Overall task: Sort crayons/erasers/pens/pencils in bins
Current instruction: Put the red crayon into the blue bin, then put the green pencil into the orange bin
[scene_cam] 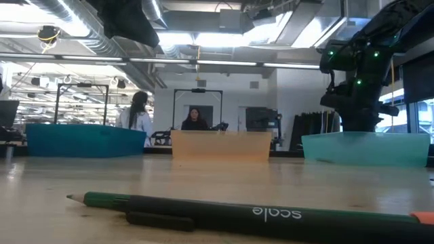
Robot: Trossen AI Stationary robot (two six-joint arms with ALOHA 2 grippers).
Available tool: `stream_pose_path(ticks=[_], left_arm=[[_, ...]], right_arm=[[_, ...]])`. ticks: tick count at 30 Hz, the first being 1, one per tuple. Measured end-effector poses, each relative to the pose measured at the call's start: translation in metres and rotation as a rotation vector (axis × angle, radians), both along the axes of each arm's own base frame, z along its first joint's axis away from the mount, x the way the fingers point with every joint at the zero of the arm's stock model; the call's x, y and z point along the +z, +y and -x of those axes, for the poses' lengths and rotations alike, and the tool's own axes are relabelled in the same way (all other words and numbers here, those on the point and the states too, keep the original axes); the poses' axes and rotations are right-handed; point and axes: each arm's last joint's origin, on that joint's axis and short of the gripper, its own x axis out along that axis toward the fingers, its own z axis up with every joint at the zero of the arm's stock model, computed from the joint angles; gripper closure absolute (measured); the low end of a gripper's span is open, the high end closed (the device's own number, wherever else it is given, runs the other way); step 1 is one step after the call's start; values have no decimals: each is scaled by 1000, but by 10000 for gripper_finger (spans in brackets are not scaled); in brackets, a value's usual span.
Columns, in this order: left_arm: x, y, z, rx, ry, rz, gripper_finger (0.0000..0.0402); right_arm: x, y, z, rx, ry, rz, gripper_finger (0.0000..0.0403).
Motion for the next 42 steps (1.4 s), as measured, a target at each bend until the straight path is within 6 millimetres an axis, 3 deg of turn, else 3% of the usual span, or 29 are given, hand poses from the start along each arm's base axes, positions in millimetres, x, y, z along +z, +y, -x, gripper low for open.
stream_pose_path(ticks=[5,11,16,22,35,42], left_arm=[[0,-1,0,-22,4,18,321],[-4,-5,-2,-86,27,59,321],[-4,-11,-2,-111,30,58,321],[-4,-19,-1,-149,32,57,321],[-4,-36,4,-227,31,61,321],[-4,-42,6,-255,30,61,321]], right_arm=[[9,-1,-6,45,-66,-51,278],[33,13,-25,385,-133,-32,282],[55,43,-47,708,-193,18,282],[68,87,-65,995,-289,92,282],[85,166,-75,1273,-586,113,283],[70,203,-84,1337,-610,59,283]])
